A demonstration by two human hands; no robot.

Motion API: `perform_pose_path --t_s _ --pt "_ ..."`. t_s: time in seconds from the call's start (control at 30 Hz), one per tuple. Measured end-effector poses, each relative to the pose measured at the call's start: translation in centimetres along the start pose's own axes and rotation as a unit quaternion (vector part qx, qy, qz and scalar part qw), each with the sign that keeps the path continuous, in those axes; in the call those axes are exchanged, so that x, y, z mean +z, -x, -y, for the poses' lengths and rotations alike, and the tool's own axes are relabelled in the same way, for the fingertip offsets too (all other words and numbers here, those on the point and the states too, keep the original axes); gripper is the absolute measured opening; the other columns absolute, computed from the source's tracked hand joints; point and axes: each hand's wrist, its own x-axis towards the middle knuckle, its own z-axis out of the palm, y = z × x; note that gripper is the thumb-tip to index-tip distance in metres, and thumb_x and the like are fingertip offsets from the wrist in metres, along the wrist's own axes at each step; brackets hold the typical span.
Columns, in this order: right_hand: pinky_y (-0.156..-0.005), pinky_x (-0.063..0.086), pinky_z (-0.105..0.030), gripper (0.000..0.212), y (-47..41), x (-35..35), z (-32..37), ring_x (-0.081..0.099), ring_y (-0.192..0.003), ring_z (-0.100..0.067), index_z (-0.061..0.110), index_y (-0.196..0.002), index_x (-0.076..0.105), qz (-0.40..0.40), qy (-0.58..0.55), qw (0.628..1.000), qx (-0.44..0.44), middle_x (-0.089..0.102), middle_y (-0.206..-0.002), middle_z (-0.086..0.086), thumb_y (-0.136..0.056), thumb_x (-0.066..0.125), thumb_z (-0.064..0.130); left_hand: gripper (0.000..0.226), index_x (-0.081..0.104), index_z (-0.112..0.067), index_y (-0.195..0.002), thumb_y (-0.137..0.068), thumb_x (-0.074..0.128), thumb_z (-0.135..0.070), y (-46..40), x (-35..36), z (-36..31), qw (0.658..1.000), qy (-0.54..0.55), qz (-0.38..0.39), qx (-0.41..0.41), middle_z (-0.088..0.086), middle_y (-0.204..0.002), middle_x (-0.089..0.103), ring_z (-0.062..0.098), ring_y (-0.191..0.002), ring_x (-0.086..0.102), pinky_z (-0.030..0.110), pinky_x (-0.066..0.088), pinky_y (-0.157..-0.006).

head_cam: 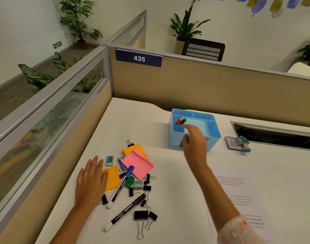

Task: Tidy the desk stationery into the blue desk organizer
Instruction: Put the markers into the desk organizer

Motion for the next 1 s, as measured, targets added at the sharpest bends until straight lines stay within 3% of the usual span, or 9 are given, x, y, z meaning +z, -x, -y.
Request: perform_pose_path --t_s 0.23,0.33,0.47,0.6,0.7,0.87,1.0 --pt "-0.093 0.041 -0.025 0.029 12.7 1.2 -2.1 0.060 -0.105 -0.023 0.009 -0.108 0.063 0.128 -0.022 0.990 0.055 0.065 -0.113 -0.006 -0.085 0.056 -0.005 0.039 0.047 -0.007 -0.133 -0.097 0.044 -0.023 -0.3 -0.6 0.1 0.992 0.120 -0.020 -0.026 0.014 -0.144 0.042 0.031 -0.138 0.028 0.050 0.022 -0.111" --pt "-0.096 0.036 -0.023 0.030 15.8 1.3 -3.1 0.056 -0.111 -0.023 0.011 -0.111 0.063 0.169 0.009 0.982 0.078 0.062 -0.119 -0.003 -0.085 0.054 -0.003 0.027 0.064 -0.014 -0.109 -0.089 0.050 -0.026 0.6 -1.3 -1.0 0.992 0.106 -0.065 -0.005 0.010 -0.122 0.060 0.034 -0.121 0.046 0.050 0.034 -0.095" --pt "-0.103 0.036 -0.031 0.028 17.4 1.2 -3.6 0.055 -0.117 -0.026 0.006 -0.107 0.067 0.174 0.032 0.982 0.062 0.061 -0.124 -0.008 -0.083 0.057 -0.004 0.016 0.067 -0.027 -0.075 -0.079 0.059 -0.041 2.6 -1.6 -3.2 0.998 0.042 -0.048 0.025 -0.004 -0.098 0.062 0.027 -0.099 0.050 0.040 0.029 -0.078" --pt "-0.105 0.035 -0.030 0.027 17.5 1.1 -3.8 0.054 -0.118 -0.026 0.006 -0.106 0.067 0.176 0.036 0.982 0.055 0.060 -0.126 -0.008 -0.083 0.057 -0.003 0.023 0.066 -0.024 -0.085 -0.077 0.066 -0.046 3.6 -1.4 -4.7 0.998 -0.042 0.005 0.047 -0.002 -0.091 0.062 0.026 -0.091 0.052 0.036 0.026 -0.070" --pt "-0.106 0.034 -0.031 0.027 17.6 1.1 -3.7 0.053 -0.120 -0.025 0.007 -0.108 0.067 0.179 0.034 0.981 0.060 0.058 -0.128 -0.007 -0.085 0.056 -0.001 0.023 0.065 -0.015 -0.087 -0.079 0.068 -0.037 4.0 -1.6 -5.5 0.998 -0.050 0.021 0.041 0.005 -0.087 0.063 0.029 -0.086 0.054 0.038 0.031 -0.068" --pt "-0.106 0.034 -0.030 0.027 17.6 1.0 -3.7 0.053 -0.120 -0.024 0.007 -0.107 0.067 0.180 0.028 0.981 0.065 0.058 -0.129 -0.007 -0.085 0.056 -0.001 0.013 0.057 -0.012 -0.084 -0.088 0.055 -0.025 4.5 -2.5 -6.3 0.999 0.029 -0.006 0.039 0.003 -0.075 0.056 0.021 -0.072 0.048 0.034 0.031 -0.067" --pt "-0.106 0.033 -0.030 0.026 17.5 0.9 -3.7 0.052 -0.121 -0.023 0.007 -0.108 0.067 0.183 0.024 0.981 0.067 0.058 -0.129 -0.006 -0.086 0.055 0.000 0.004 0.042 -0.016 -0.092 -0.096 0.041 -0.018 6.2 -1.9 -5.9 0.984 0.143 0.087 0.062 -0.004 -0.070 0.045 0.010 -0.060 0.043 0.020 0.031 -0.052"
